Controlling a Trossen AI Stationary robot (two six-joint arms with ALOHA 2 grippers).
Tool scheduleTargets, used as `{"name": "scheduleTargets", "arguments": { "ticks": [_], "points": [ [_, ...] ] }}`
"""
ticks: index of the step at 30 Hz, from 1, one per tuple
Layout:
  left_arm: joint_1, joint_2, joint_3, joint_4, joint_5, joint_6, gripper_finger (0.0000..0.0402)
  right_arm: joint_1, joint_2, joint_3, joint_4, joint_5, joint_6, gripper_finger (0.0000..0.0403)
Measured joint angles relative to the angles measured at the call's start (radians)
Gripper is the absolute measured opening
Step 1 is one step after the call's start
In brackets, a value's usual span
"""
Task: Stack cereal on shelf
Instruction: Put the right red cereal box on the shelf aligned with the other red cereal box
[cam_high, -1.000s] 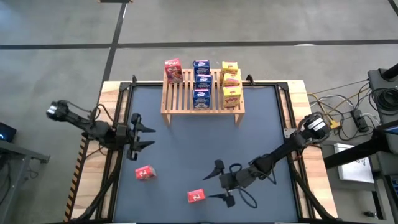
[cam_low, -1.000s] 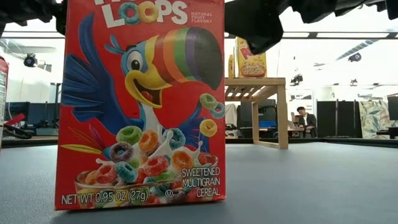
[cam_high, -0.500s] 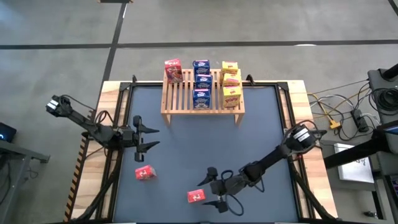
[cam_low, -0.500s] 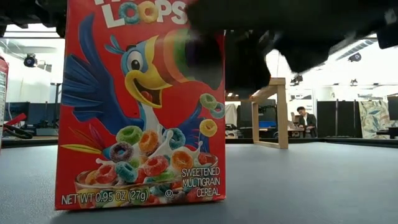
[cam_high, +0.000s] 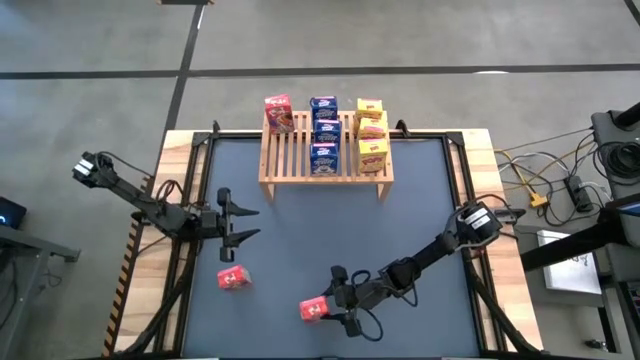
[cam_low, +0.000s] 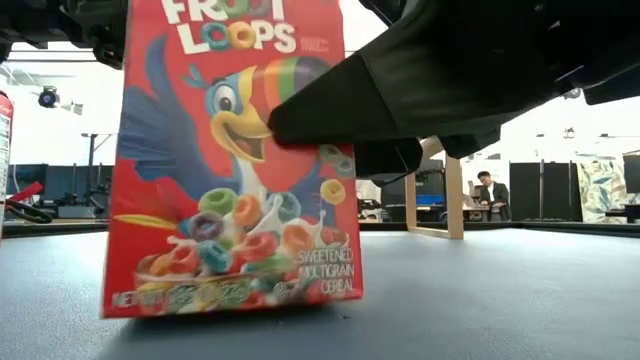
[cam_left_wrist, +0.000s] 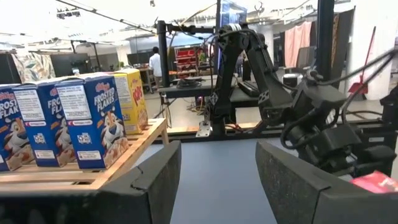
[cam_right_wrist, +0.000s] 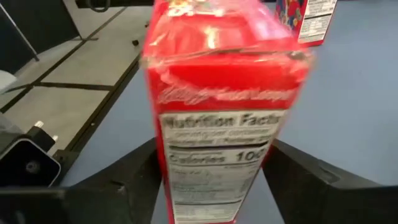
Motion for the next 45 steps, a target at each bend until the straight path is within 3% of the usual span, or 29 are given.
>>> {"name": "scheduleTargets", "arguments": {
  "ticks": [6,13,28,36,45],
  "points": [
    [0.000,0.012,0.000,0.000,0.000,0.000,0.0191,-0.012,-0.001,0.000,-0.002,-0.003,0.014,0.0200],
    [0.000,0.013,0.000,0.000,0.000,-0.003,0.0191,-0.023,-0.007,0.000,-0.007,-0.003,0.013,0.0174],
    [0.000,0.071,0.000,0.053,0.000,-0.018,0.0192,-0.088,-0.169,-0.001,-0.111,0.001,-0.105,0.0175],
    [0.000,0.094,0.000,0.053,0.002,-0.039,0.0195,-0.114,-0.188,-0.002,-0.116,0.002,-0.145,0.0175],
    [0.000,0.125,0.004,0.071,0.053,-0.086,0.0247,-0.160,-0.224,-0.003,-0.113,0.010,-0.160,0.0172]
  ]
}}
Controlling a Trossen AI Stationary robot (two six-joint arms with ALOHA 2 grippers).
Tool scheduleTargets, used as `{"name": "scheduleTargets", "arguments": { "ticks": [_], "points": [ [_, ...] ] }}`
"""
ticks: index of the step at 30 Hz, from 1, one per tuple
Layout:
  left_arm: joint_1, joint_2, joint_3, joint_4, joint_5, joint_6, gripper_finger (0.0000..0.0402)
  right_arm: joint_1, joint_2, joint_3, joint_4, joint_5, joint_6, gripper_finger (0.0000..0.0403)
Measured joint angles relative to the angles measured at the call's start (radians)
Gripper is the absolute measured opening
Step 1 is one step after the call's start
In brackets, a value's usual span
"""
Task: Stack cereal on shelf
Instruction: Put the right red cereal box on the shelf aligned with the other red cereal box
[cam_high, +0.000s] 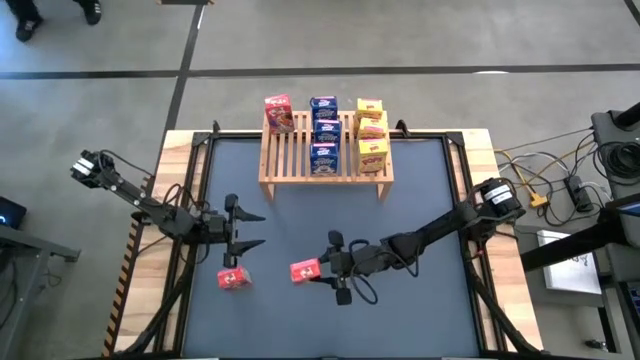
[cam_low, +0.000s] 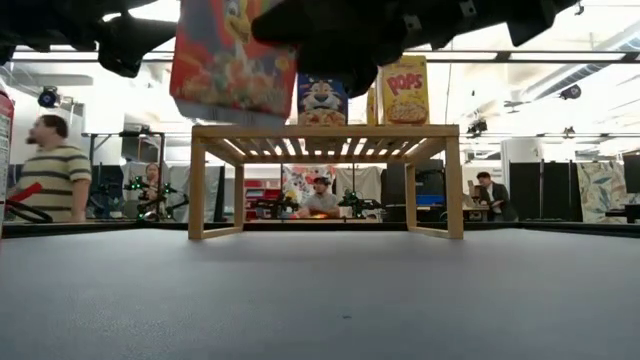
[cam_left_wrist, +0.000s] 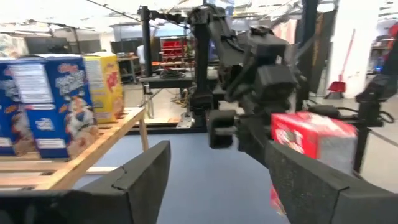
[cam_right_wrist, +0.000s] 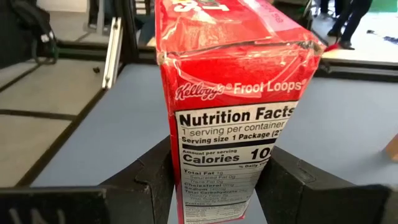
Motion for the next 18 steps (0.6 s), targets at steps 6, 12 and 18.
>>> {"name": "scheduleTargets", "arguments": {
  "ticks": [6,12,18],
  "points": [
    [0.000,0.031,0.000,0.031,0.006,-0.006,0.0289,-0.032,-0.039,0.000,0.000,0.003,-0.001,0.0172],
    [0.000,0.076,0.001,0.103,0.005,0.016,0.0308,-0.056,-0.045,0.000,0.000,0.144,0.029,0.0173],
    [0.014,0.118,0.001,0.169,0.010,-0.001,0.0309,-0.072,-0.045,0.000,0.001,0.183,0.042,0.0172]
  ]
}}
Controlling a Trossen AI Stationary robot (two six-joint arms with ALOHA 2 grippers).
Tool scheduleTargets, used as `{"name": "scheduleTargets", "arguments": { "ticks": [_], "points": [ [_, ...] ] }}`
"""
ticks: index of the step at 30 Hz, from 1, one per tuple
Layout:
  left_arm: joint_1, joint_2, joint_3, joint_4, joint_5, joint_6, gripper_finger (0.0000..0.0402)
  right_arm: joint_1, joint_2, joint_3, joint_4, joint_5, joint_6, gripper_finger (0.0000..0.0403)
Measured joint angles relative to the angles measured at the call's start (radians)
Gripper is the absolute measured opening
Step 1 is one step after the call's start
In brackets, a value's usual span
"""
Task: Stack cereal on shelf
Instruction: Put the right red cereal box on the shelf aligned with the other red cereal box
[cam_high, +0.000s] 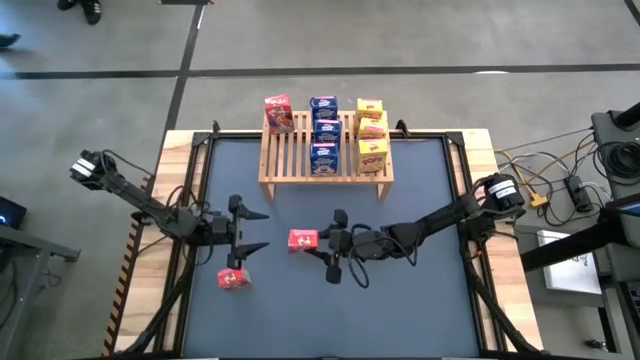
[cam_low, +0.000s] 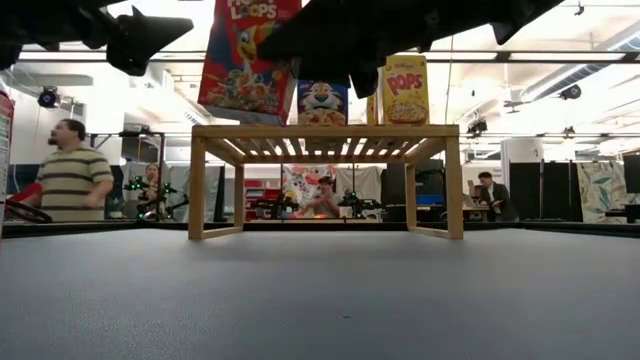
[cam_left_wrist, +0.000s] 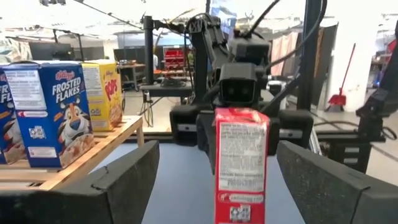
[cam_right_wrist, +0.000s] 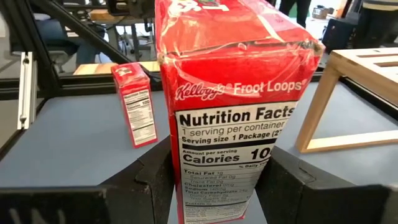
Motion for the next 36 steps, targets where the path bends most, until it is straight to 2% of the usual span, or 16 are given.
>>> {"name": "scheduleTargets", "arguments": {
  "ticks": [8,14,26,36],
  "points": [
    [0.031,0.061,0.000,0.050,0.031,-0.005,0.0309,-0.007,0.000,0.006,0.007,0.000,-0.008,0.0172],
    [0.065,0.119,0.004,0.117,0.126,-0.019,0.0309,-0.009,0.000,0.020,0.007,0.000,-0.031,0.0174],
    [0.120,0.296,0.124,0.065,0.143,0.001,0.0309,-0.016,0.000,0.021,0.002,0.000,-0.034,0.0176],
    [0.171,0.361,0.169,-0.004,0.169,-0.038,0.0298,-0.016,0.000,0.021,-0.010,0.002,-0.027,0.0175]
  ]
}}
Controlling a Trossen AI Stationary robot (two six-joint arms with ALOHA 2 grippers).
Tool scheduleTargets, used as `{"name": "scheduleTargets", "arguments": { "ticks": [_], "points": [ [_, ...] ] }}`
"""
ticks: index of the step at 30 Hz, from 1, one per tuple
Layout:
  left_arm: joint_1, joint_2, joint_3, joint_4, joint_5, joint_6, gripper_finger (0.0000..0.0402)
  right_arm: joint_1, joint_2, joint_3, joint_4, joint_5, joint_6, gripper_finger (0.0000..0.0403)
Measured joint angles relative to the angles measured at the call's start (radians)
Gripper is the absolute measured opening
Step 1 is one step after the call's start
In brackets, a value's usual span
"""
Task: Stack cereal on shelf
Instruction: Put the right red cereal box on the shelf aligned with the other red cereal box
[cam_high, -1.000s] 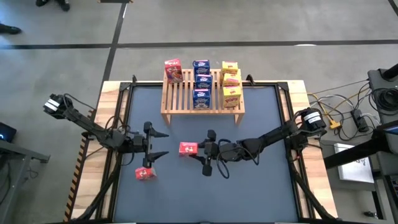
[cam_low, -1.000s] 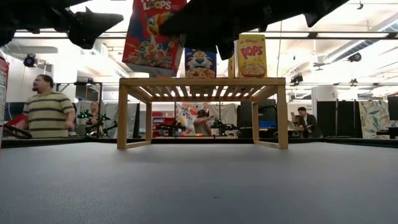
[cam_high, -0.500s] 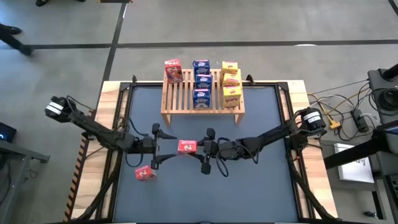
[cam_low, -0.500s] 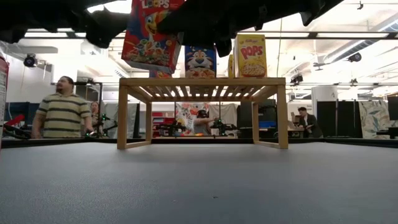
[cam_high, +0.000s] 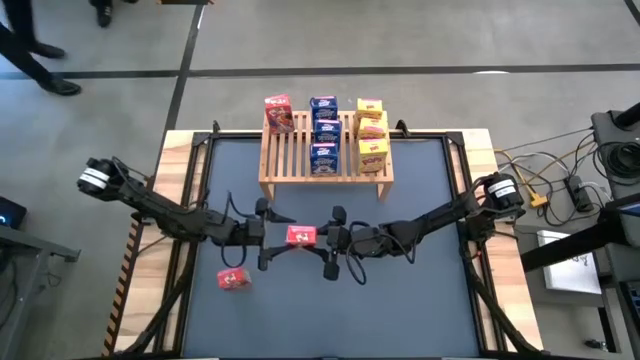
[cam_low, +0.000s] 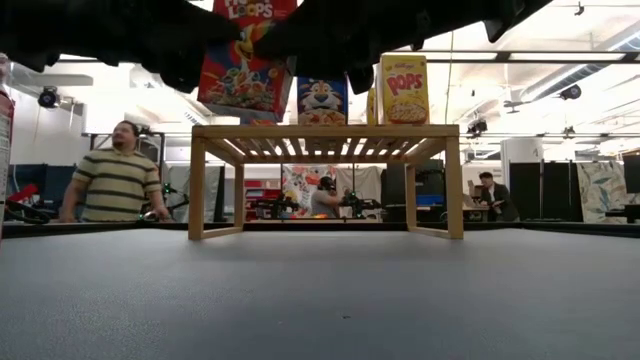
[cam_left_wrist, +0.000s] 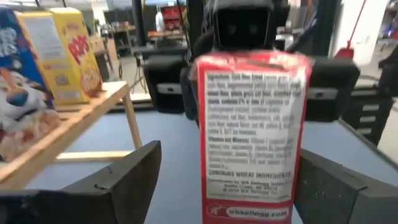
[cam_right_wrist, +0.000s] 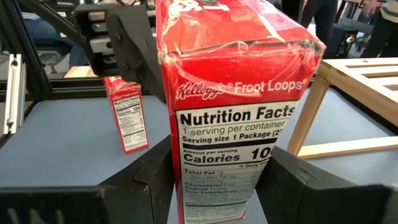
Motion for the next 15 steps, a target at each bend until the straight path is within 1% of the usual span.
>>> {"name": "scheduleTargets", "arguments": {
  "ticks": [4,8,13,15],
  "points": [
    [0.002,0.013,0.029,-0.072,0.018,-0.011,0.0266,0.001,0.000,0.000,-0.010,-0.002,0.000,0.0174],
    [0.002,0.017,0.051,-0.107,0.020,-0.011,0.0229,0.001,0.000,0.000,-0.020,-0.004,0.000,0.0180],
    [0.002,0.010,0.057,-0.116,0.022,-0.011,0.0189,0.004,0.000,0.000,-0.024,-0.016,-0.005,0.0198],
    [0.002,0.003,0.053,-0.123,0.033,-0.001,0.0177,0.008,-0.003,0.000,-0.024,-0.053,-0.008,0.0209]
  ]
}}
